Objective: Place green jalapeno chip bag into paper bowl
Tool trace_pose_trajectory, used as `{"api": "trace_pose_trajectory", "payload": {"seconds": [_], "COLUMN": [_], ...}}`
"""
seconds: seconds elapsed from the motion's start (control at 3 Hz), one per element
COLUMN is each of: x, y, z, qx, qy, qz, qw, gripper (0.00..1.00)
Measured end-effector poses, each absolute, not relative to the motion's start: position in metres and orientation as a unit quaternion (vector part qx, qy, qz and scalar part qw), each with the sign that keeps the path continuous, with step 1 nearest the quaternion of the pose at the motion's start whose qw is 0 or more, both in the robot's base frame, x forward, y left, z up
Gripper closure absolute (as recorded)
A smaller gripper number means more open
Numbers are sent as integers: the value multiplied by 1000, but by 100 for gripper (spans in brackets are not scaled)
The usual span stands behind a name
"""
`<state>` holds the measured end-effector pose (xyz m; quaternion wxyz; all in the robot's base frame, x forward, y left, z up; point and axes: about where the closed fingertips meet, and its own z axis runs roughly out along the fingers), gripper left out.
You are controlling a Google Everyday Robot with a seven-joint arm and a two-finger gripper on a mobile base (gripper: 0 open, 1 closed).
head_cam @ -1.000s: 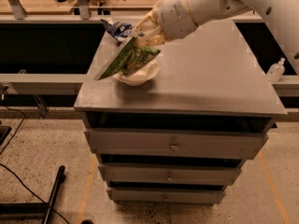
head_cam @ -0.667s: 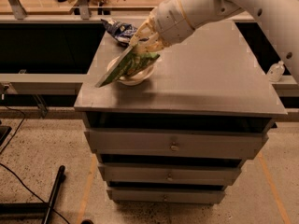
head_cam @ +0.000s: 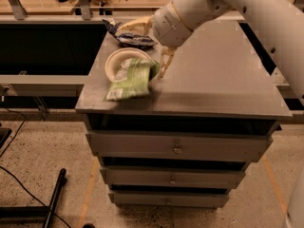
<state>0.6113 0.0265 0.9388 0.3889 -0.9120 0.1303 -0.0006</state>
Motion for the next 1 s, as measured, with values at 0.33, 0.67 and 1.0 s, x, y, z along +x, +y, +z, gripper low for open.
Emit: {"api": "trace_pose_trajectory", "payload": {"seconds": [0.33,0.67,1.0], "x": [612,624,624], "y": [26,15,15], "z": [936,943,943], "qx": [-916,-914,-914], "qy": [131,146,146], "qz": [7,-1,-1], "qw": [379,378,378], "gripper": [0,0,0]}}
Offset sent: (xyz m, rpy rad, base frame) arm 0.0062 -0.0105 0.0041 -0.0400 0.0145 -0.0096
